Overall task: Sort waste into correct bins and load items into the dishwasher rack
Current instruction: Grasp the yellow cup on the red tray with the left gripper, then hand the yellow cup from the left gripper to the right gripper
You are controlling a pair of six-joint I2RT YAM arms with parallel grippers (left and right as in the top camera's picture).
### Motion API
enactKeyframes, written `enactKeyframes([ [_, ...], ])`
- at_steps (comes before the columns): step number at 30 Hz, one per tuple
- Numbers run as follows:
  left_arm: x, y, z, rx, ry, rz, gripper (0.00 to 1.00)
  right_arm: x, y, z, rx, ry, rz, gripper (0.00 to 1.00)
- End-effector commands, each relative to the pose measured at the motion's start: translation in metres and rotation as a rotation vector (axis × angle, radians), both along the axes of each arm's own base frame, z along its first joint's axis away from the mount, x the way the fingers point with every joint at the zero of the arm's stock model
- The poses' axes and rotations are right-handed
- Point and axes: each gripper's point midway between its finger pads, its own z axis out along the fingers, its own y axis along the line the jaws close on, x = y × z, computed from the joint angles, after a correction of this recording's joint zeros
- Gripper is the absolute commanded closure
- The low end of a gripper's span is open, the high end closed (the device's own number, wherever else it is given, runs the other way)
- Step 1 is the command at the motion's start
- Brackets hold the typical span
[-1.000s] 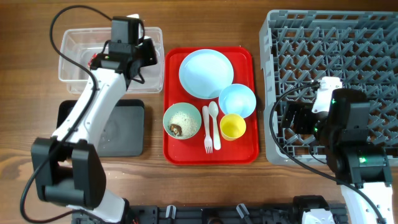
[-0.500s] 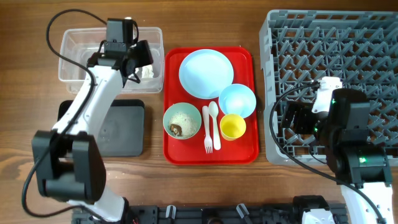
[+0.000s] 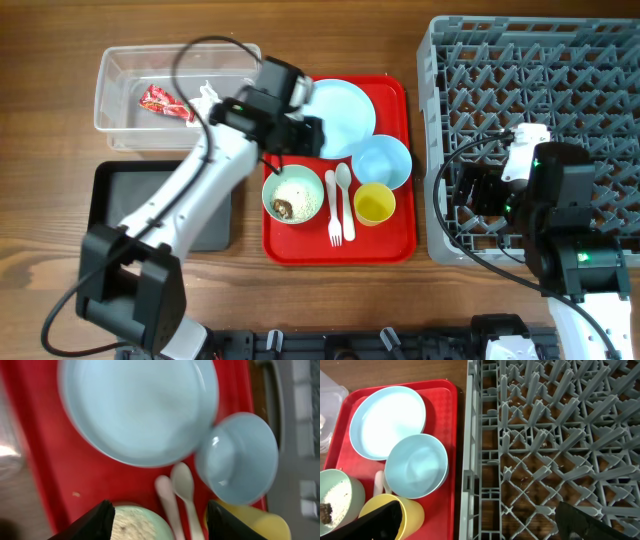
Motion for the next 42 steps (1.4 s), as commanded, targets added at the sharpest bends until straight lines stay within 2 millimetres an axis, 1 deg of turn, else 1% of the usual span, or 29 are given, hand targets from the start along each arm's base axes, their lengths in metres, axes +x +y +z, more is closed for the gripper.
enactKeyframes([
  [1, -0.028, -0.041, -0.006, -0.010, 0.027, -0.125, 0.39, 0.002, -0.002, 0.008, -0.015, -0.018, -0.005, 0.00],
  [3, -0.038, -0.054, -0.012, -0.003, 0.038, -0.164, 0.38, 0.002, -0.002, 0.008, -0.014, -0.017, -0.005, 0.00],
  [6, -0.053, -0.071, -0.028, 0.020, 0.069, -0.216, 0.39, 0.002, -0.002, 0.007, -0.014, -0.016, -0.005, 0.00],
  [10, -0.067, -0.081, -0.048, 0.046, 0.128, -0.226, 0.43, 0.002, -0.002, 0.007, -0.014, -0.014, -0.005, 0.00],
  [11, -0.070, -0.083, -0.053, 0.052, 0.138, -0.231, 0.45, 0.002, -0.002, 0.007, -0.014, -0.014, -0.005, 0.00],
  [12, -0.072, -0.084, -0.057, 0.059, 0.146, -0.237, 0.48, 0.002, -0.002, 0.007, -0.014, -0.014, -0.005, 0.00],
  [13, -0.073, -0.085, -0.061, 0.066, 0.155, -0.240, 0.55, 0.002, -0.002, 0.007, -0.014, -0.015, -0.005, 0.00],
  [14, -0.074, -0.084, -0.065, 0.071, 0.163, -0.240, 0.64, 0.002, -0.002, 0.007, -0.014, -0.015, -0.005, 0.00],
  [15, -0.074, -0.084, -0.067, 0.076, 0.169, -0.240, 0.75, 0.002, -0.002, 0.007, -0.014, -0.015, -0.005, 0.01],
  [19, -0.075, -0.083, -0.068, 0.078, 0.173, -0.239, 0.96, 0.002, -0.002, 0.007, -0.015, -0.014, -0.005, 0.00],
  [23, -0.074, -0.081, -0.066, 0.073, 0.180, -0.233, 0.96, 0.002, -0.004, 0.007, -0.022, -0.015, -0.014, 0.00],
  [25, -0.076, -0.078, -0.058, 0.045, 0.196, -0.229, 0.96, 0.002, -0.010, 0.007, -0.046, -0.015, -0.042, 0.00],
  [26, -0.076, -0.077, -0.051, 0.015, 0.207, -0.227, 0.96, 0.002, -0.014, 0.007, -0.054, -0.015, -0.064, 0.00],
  [27, -0.075, -0.075, -0.040, -0.032, 0.217, -0.220, 0.96, 0.002, -0.023, 0.007, -0.066, -0.015, -0.130, 0.00],
  [28, -0.072, -0.073, -0.027, -0.089, 0.225, -0.213, 0.96, 0.003, -0.028, 0.007, -0.071, -0.013, -0.164, 0.00],
  [30, -0.065, -0.068, -0.004, -0.204, 0.232, -0.198, 0.96, 0.004, -0.030, 0.005, -0.074, -0.007, -0.179, 0.00],
  [32, -0.055, -0.064, 0.018, -0.330, 0.237, -0.191, 0.96, 0.007, -0.024, 0.000, -0.054, 0.013, -0.154, 0.00],
  [33, -0.048, -0.062, 0.032, -0.421, 0.237, -0.193, 0.96, 0.008, -0.018, -0.004, -0.034, 0.028, -0.123, 0.00],
  [34, -0.043, -0.060, 0.040, -0.475, 0.236, -0.193, 0.96, 0.009, -0.012, -0.007, -0.016, 0.040, -0.098, 0.00],
  [35, -0.032, -0.056, 0.052, -0.560, 0.242, -0.173, 0.96, 0.012, 0.000, -0.012, 0.021, 0.059, -0.032, 0.00],
  [36, -0.025, -0.053, 0.056, -0.600, 0.246, -0.152, 0.96, 0.013, 0.009, -0.014, 0.051, 0.067, 0.009, 0.00],
  [37, -0.015, -0.049, 0.062, -0.647, 0.247, -0.129, 0.96, 0.015, 0.023, -0.016, 0.096, 0.076, 0.080, 0.00],
  [38, -0.006, -0.045, 0.068, -0.701, 0.251, -0.109, 0.96, 0.016, 0.043, -0.016, 0.166, 0.081, 0.182, 0.00],
  [39, 0.001, -0.042, 0.074, -0.748, 0.260, -0.098, 0.96, 0.017, 0.059, -0.014, 0.222, 0.077, 0.267, 0.00],
  [42, 0.009, -0.041, 0.090, -0.881, 0.308, -0.112, 0.96, 0.019, 0.096, -0.003, 0.374, 0.042, 0.473, 0.00],
])
